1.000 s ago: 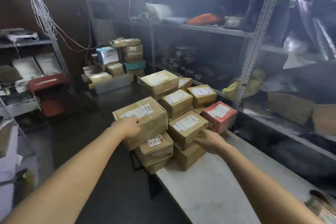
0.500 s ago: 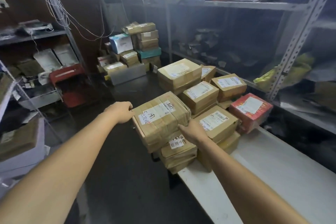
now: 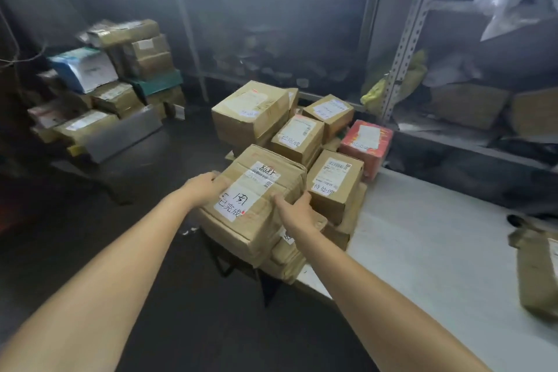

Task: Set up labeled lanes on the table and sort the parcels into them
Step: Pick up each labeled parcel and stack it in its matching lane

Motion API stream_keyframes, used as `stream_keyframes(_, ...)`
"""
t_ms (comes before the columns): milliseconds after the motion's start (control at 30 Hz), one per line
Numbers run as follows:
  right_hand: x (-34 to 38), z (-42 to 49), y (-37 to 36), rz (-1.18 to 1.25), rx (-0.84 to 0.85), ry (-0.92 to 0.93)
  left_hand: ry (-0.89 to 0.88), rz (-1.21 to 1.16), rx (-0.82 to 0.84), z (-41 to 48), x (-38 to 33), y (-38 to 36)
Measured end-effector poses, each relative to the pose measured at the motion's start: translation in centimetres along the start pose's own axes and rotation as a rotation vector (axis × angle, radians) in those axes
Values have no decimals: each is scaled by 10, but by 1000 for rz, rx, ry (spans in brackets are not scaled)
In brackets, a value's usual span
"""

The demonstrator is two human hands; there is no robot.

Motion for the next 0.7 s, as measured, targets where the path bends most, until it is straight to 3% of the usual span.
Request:
stream_keyframes(300, -7, -6, -26, 203, -43, 3, -136, -321, 95, 19, 5, -1)
stream_keyframes(700, -9, -8, 3, 326, -41, -40, -133, -415, 219, 13, -9, 4)
Point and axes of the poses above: each hand's wrist, its own z-axis towards the middle knuckle, its own y-axis out of the back of the hand, x = y × z, the point moved 2 cm from there along z, towards the middle knuckle, and after that the axes turned 12 degrees about -y, right-handed, at the moved point
